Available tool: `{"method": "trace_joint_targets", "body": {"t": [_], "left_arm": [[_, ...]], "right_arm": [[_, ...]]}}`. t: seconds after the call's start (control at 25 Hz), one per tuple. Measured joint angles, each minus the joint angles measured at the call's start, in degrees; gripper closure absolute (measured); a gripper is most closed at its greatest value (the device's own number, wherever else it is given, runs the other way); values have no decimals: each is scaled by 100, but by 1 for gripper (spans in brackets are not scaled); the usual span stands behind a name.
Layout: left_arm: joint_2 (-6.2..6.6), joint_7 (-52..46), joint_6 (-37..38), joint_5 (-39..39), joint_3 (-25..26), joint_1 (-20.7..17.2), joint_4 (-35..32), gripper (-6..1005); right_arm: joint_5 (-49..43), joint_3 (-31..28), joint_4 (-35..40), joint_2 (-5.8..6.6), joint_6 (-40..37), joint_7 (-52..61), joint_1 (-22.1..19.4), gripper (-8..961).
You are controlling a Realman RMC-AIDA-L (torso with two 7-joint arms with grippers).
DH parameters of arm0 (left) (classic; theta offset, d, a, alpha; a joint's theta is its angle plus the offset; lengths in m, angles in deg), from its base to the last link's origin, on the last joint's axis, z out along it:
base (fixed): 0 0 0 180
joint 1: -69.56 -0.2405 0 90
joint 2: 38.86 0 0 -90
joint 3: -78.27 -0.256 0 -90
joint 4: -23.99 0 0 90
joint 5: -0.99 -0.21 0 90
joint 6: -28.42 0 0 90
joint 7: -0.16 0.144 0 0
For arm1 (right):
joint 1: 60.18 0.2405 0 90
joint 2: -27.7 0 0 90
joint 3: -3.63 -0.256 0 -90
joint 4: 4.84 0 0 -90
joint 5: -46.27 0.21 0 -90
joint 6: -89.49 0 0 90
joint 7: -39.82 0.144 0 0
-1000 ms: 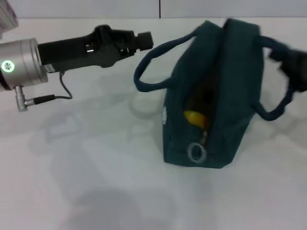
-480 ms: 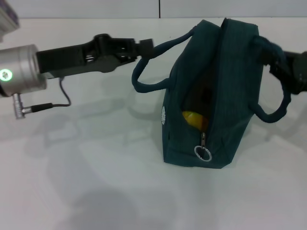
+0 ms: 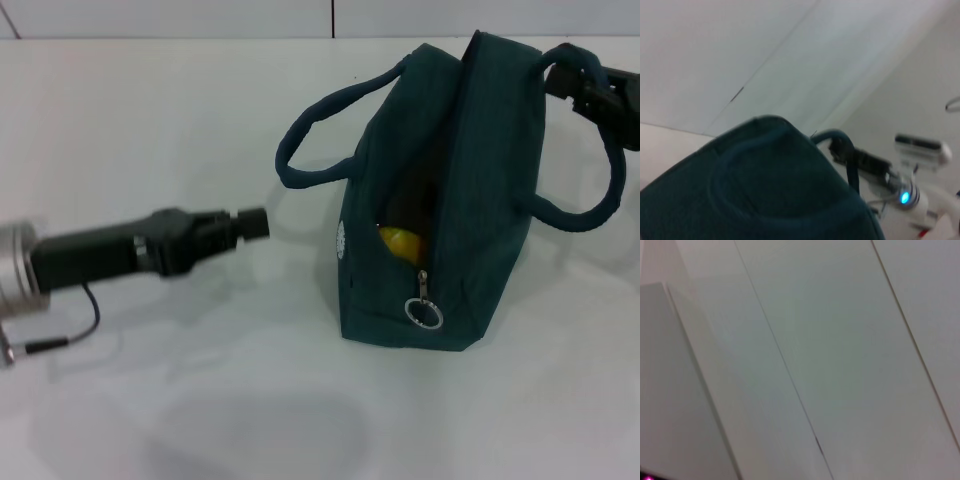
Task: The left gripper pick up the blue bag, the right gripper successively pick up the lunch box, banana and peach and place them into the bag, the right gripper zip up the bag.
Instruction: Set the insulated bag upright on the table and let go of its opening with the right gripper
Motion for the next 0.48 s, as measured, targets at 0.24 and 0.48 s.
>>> {"method": "trace_joint_targets", "body": {"t": [0.24, 0.48], "left_arm": [[-249, 1856, -115, 8, -22, -486, 393, 906], [-250, 2410, -175, 61, 32, -437, 775, 900]], "right_arm": [[-128, -11, 22, 119, -37, 215, 83, 742], [-664, 13, 137, 302, -96, 1076, 110, 595]]}}
